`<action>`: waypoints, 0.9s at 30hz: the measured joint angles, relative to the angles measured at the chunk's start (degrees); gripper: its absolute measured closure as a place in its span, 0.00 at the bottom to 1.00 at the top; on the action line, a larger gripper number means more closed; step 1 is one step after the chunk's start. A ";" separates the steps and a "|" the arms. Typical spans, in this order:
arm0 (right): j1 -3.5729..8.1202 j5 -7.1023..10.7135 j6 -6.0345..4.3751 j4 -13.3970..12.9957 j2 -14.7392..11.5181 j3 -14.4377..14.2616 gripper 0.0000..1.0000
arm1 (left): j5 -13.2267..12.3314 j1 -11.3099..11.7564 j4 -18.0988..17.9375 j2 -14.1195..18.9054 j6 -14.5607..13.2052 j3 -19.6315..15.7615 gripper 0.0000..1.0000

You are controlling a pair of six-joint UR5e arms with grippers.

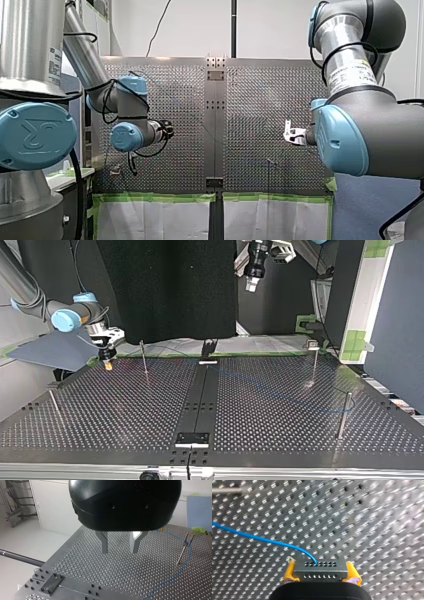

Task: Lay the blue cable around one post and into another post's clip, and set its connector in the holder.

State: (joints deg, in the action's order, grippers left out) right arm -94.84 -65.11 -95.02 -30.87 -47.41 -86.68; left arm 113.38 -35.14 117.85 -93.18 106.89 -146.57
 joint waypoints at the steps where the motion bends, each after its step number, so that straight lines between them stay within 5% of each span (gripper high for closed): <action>1: -0.13 -0.03 0.00 0.06 -0.35 0.01 1.00 | -0.02 0.06 0.10 0.00 -0.01 0.00 0.00; 16: -0.89 -0.33 -0.27 2.29 -8.02 0.30 1.00 | -1.25 0.95 0.61 -0.03 -0.01 -0.09 0.00; 27: -1.09 -5.04 -0.07 4.97 -11.02 0.28 1.00 | -2.25 1.54 0.70 -0.08 0.12 -0.10 0.00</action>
State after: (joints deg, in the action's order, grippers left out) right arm -95.94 -70.15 -95.09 -25.90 -58.43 -86.40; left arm 111.14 -33.60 118.55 -93.25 107.01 -146.67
